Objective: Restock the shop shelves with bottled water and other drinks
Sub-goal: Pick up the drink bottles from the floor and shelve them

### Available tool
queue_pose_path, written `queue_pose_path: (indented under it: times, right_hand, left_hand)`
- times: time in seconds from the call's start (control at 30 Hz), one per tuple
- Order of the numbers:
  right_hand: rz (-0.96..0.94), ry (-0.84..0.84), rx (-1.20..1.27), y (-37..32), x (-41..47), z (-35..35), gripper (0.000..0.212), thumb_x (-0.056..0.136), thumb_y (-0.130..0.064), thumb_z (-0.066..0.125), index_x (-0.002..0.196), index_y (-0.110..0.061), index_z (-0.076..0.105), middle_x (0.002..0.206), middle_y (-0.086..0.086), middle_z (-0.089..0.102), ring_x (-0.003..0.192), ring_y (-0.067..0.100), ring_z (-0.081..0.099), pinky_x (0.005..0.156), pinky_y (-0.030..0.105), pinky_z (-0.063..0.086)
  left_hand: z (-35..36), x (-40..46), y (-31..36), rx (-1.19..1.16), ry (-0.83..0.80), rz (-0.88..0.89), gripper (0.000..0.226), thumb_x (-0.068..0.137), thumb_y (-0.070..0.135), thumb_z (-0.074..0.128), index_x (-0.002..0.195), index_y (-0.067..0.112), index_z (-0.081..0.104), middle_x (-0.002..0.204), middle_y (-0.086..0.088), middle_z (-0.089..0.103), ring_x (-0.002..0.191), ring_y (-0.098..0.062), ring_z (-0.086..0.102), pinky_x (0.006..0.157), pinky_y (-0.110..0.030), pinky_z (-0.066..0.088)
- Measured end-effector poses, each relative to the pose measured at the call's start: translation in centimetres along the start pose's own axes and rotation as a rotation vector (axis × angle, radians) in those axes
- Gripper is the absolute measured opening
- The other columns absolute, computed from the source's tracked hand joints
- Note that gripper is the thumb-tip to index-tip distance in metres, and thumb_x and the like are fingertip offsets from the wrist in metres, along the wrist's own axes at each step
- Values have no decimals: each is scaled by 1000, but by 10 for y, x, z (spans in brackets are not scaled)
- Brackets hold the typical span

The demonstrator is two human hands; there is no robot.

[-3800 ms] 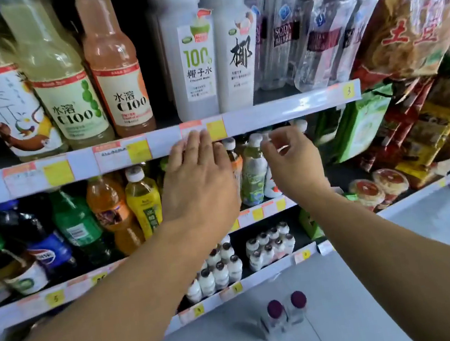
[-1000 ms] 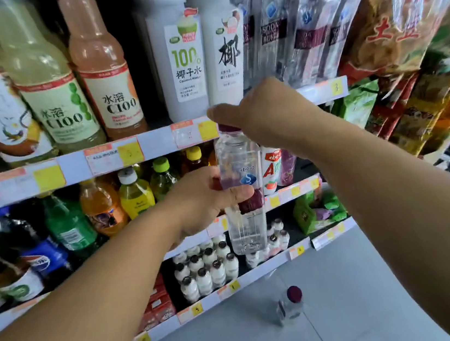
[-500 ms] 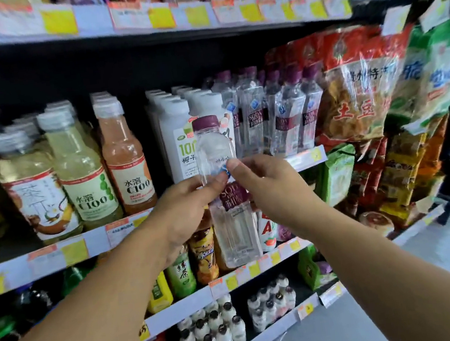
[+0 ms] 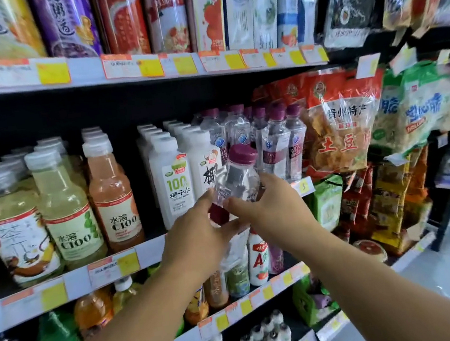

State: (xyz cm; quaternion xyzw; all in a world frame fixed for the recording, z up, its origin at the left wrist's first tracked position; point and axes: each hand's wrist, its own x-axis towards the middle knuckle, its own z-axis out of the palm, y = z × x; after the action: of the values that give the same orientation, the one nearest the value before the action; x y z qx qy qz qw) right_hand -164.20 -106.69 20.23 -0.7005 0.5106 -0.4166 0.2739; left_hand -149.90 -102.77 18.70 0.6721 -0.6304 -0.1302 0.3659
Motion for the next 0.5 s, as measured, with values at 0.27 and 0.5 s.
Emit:
queue_pose_path:
  times: [0.27, 0.5]
  right_hand:
    - [14, 122, -83, 6, 41, -21, 37, 87, -40, 70, 99, -21, 40, 74, 1, 61, 61, 18, 59, 50, 27, 39]
    - [-22, 226, -49, -5, 77, -12, 62, 93, -44, 64, 140, -11, 42, 71, -2, 56, 52, 12, 50, 48, 25, 35]
  left_hand:
    - [20, 7, -24, 1016, -259, 26, 66, 99, 42, 44, 152, 9, 25, 158, -9, 29, 141, -25, 34, 114, -37, 26]
    - [10, 31, -3, 988, -317, -8, 31, 91, 18, 52, 120, 14, 60, 120, -4, 62, 109, -25, 61, 73, -30, 40]
